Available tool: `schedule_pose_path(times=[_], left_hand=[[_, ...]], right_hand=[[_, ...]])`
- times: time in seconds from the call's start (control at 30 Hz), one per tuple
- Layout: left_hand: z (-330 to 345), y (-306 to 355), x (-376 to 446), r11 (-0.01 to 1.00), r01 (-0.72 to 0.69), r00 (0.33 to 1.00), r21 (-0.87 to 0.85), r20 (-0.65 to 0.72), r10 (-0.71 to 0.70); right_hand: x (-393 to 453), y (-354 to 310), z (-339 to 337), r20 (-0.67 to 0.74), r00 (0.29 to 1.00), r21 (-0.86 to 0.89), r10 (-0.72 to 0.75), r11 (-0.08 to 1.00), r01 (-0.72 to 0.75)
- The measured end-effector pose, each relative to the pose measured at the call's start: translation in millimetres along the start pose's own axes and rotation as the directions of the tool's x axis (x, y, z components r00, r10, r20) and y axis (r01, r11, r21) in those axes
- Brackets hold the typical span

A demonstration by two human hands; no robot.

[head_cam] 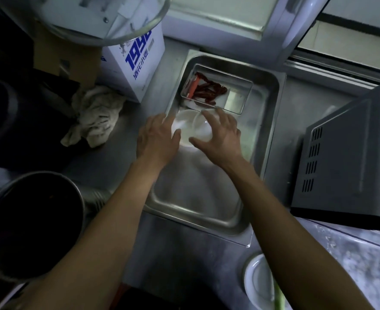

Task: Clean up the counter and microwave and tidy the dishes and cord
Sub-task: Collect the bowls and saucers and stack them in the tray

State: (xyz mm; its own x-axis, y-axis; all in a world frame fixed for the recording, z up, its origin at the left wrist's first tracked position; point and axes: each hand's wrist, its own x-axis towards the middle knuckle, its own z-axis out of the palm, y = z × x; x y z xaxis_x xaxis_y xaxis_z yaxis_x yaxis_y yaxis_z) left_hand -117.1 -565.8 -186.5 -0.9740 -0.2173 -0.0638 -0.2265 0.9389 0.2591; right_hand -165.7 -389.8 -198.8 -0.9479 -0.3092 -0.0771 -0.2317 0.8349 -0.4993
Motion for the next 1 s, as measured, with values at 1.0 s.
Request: schedule_pose_path(times=[1.0], left_hand=[[-1.0, -24.0, -30.7, 0.997, 0.037, 0.999, -0.069, -0.007, -0.038]], right_hand=[[14.6, -15.7, 48.0, 0.260, 0.954, -0.235, -0.149, 0.948, 0.213]])
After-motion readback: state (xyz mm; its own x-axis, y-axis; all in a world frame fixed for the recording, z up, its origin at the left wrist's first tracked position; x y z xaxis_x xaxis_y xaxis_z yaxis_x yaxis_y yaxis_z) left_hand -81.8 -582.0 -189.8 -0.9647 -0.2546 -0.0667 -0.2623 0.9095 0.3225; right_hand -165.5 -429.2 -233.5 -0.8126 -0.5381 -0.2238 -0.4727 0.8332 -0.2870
